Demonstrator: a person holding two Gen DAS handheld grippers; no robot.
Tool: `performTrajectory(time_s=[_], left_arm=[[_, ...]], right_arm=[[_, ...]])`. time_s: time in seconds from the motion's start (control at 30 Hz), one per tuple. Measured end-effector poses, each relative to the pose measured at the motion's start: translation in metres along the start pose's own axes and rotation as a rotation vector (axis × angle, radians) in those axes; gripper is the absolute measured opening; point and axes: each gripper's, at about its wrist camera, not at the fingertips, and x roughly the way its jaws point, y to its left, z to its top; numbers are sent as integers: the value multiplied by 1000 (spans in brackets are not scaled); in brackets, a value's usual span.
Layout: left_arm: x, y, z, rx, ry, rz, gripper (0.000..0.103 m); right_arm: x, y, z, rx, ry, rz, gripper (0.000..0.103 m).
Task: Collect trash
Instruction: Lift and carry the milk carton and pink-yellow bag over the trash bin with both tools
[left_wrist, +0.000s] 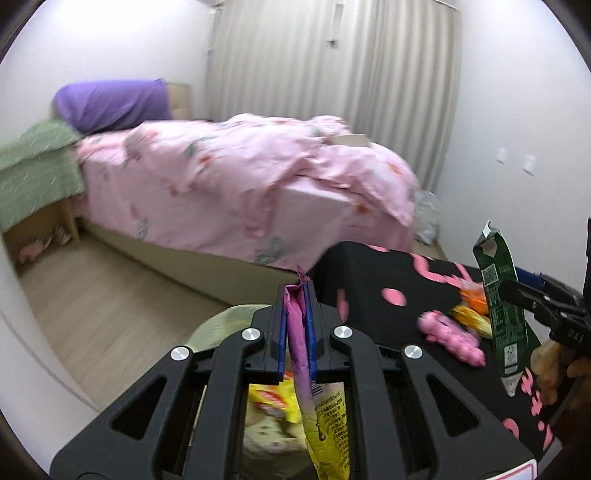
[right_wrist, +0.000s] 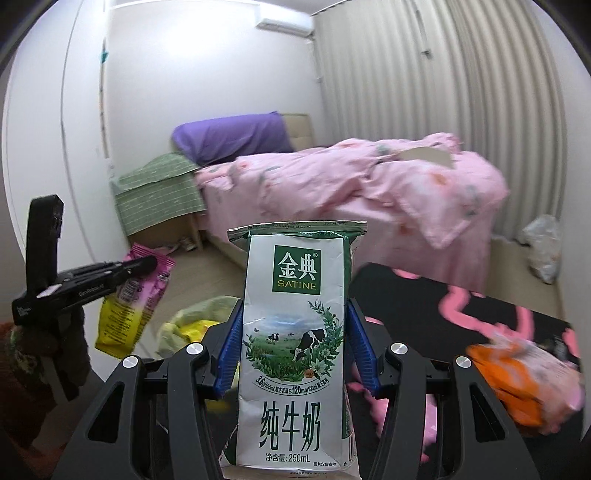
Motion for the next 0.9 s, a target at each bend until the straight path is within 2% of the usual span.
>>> performTrajectory(time_s=[0.17, 0.37, 0.43, 0.53, 0.63, 0.77, 0.9], left_arm=[[24, 41, -19, -89, -8, 36, 8], [61, 71, -33, -218, -76, 47, 8], [83, 76, -38, -247, -42, 45, 8], [102, 78, -48, -256, 44, 46, 8], [102, 79, -62, -248, 103, 44, 8], [100, 89, -71, -281, 132, 43, 8], [97, 98, -71, -335, 104, 25, 8]], right_arm=[[76, 24, 17, 21, 46, 110, 50], [162, 44, 23, 46, 77, 195, 50], [183, 43, 24, 91, 90, 217, 50], [207, 44, 23, 112, 131, 234, 50], [223, 52, 11, 74, 189, 253, 50], [235, 51, 0, 85, 240, 267, 50], [234, 48, -3, 124, 246, 277, 50]])
